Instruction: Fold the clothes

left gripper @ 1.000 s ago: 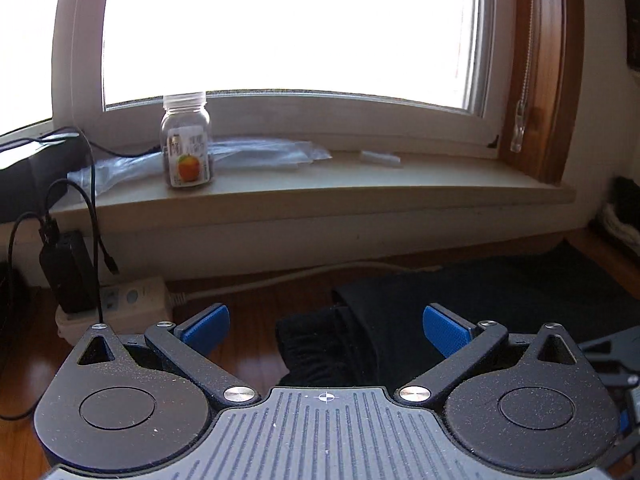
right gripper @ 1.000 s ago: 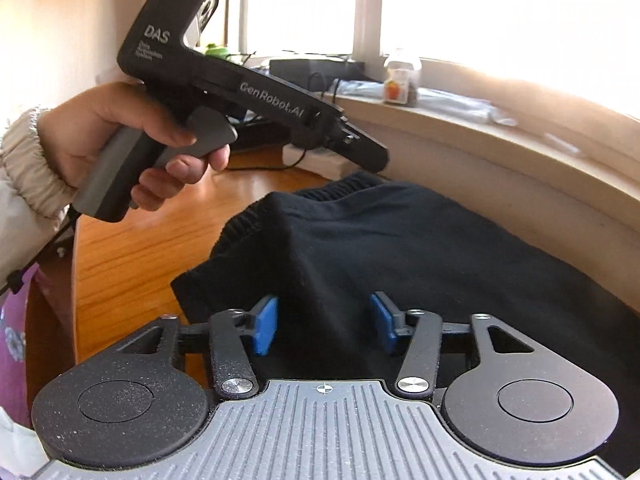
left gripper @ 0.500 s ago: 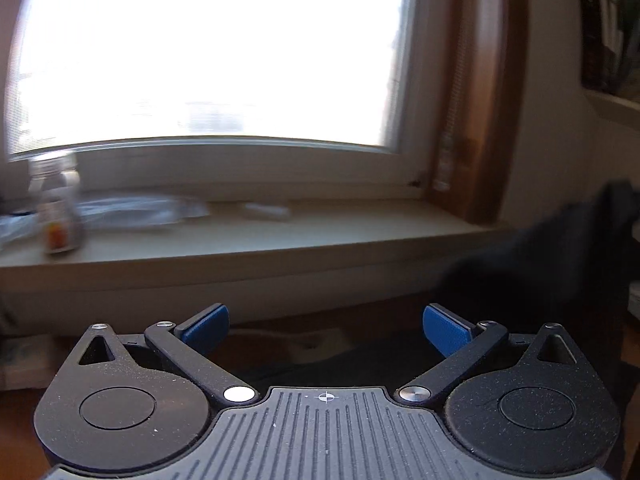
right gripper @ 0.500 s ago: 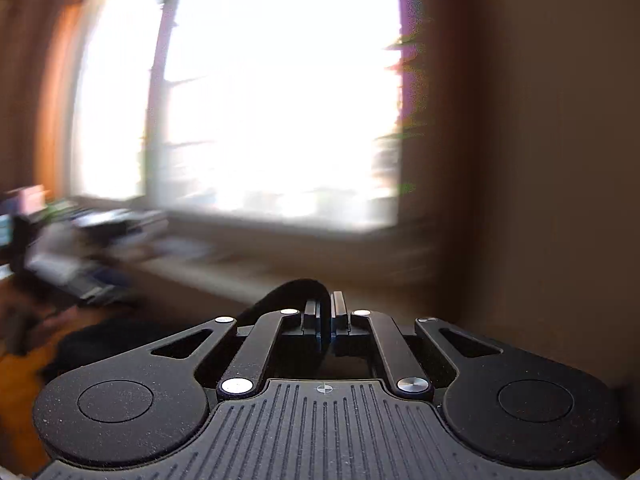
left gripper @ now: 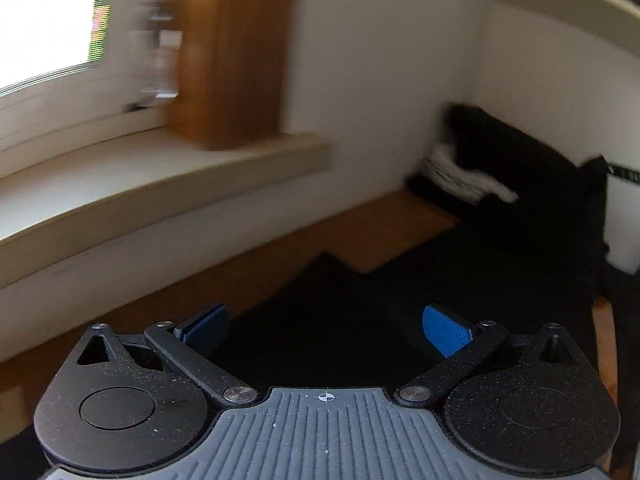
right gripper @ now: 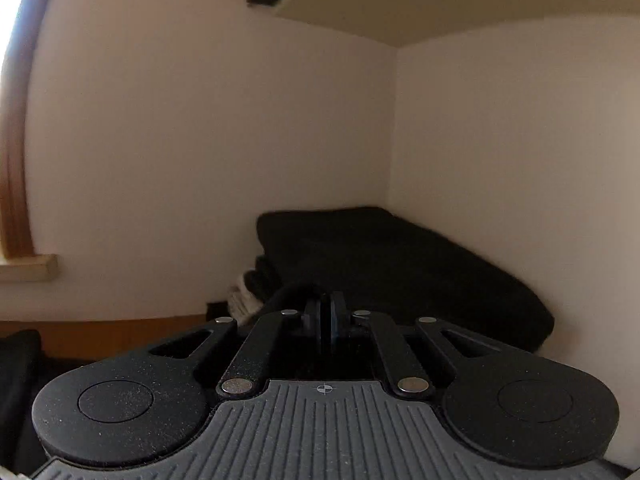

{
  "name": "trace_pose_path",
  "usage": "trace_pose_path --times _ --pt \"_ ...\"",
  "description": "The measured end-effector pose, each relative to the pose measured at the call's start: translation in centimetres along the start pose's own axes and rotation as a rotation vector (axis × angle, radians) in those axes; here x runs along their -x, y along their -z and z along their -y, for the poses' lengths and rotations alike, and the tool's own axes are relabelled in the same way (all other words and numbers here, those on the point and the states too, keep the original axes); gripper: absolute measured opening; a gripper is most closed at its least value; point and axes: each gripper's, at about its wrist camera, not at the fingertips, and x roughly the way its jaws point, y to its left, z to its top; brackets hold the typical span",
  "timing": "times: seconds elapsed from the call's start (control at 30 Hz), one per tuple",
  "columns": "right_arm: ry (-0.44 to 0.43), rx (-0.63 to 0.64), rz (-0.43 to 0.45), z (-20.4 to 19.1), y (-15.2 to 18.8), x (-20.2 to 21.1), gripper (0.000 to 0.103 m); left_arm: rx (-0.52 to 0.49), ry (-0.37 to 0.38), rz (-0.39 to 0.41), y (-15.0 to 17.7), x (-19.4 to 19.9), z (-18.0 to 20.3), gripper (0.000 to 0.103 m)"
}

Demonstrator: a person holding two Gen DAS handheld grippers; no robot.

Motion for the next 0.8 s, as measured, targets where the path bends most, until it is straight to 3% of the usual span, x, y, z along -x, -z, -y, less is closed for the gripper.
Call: trace_pose_path --times 0.13,0.3,0.47,0.63,0.8 --pt "-0.022 -0.019 -0.001 0.6 0.6 -0.3 0.005 -0.071 0.066 -0.042 0.2 -2.4 3.2 0.102" --pt "-0.043 -0.031 0.003 0.0 0.4 -0.1 0.006 -0.087 0.169 -0.042 1.8 -1.5 5.9 0.101" --pt "-0.065 -0.064 0.006 -0.4 0.3 -0.1 0.006 -0.226 0.134 -0.123 5.1 -3.8 9.5 0.103" --pt "-0.055 -0.073 0.012 -0.2 -0.5 -0.3 0.006 -0.241 0.144 -0.107 6.0 -3.9 9.7 0.103" --pt "-0.001 -0.175 0.054 2.1 -0.9 0.2 0.006 -0.255 0.161 -0.107 6.7 -3.5 9.7 0.103"
